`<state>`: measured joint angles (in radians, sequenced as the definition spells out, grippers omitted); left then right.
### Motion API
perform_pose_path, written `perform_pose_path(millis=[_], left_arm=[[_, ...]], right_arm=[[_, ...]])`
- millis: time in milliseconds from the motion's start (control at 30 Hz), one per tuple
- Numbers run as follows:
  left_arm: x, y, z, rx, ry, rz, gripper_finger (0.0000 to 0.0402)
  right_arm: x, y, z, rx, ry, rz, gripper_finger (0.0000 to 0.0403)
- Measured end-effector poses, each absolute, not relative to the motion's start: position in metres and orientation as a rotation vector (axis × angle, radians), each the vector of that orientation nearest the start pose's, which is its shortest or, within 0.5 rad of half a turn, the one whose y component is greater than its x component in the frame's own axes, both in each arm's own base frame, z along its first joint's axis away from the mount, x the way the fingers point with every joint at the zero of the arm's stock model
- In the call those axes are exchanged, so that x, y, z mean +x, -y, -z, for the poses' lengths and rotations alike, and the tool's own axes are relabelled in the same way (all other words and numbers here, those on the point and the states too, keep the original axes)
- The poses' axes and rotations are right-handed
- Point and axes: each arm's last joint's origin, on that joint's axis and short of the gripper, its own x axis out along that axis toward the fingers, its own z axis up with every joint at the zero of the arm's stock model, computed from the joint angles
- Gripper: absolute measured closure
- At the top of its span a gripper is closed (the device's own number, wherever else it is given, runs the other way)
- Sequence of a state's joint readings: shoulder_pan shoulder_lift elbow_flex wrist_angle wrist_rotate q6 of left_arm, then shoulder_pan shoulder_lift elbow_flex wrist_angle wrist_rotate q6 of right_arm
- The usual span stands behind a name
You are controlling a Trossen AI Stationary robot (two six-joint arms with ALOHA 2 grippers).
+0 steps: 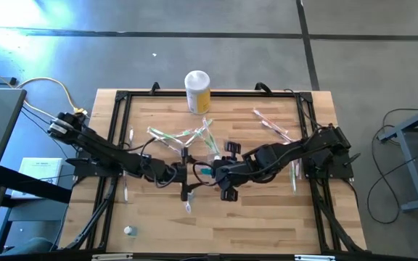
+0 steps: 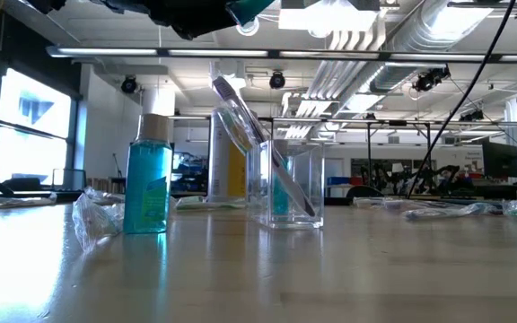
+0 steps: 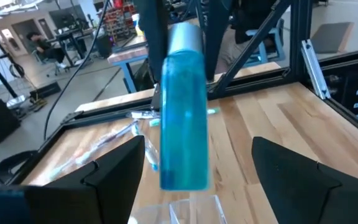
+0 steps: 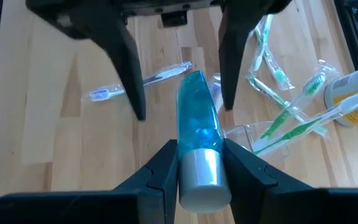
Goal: Pick & Place toothbrushing station
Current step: Put the mouthwash bottle into the transparent organizer
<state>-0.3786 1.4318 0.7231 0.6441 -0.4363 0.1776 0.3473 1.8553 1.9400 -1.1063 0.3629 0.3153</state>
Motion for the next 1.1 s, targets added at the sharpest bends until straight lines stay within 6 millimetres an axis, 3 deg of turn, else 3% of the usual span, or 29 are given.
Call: perform_pose_path(millis=[333, 467, 767, 1100], left_arm=[[0.2908, 0.1026, -0.2462, 0.237, -0.063, -0.052, 0.0131], [0.2908, 0.1026, -0.2462, 0.237, -0.062, -0.052, 0.0180], [0.2909, 0.1023, -0.2462, 0.256, -0.063, -0.058, 0.0331], [0.2903, 0.1030, -0.2443, 0.292, -0.085, -0.042, 0.0330]], right_arm=[[0.3634, -0.1206, -0.3566, -0.070, -0.938, 0.161, 0.0299], [0.3633, -0.1206, -0.3566, -0.070, -0.938, 0.160, 0.0301], [0.3640, -0.1212, -0.3561, -0.070, -0.938, 0.152, 0.0295], [0.3652, -0.1234, -0.3560, -0.086, -0.952, 0.044, 0.0285]])
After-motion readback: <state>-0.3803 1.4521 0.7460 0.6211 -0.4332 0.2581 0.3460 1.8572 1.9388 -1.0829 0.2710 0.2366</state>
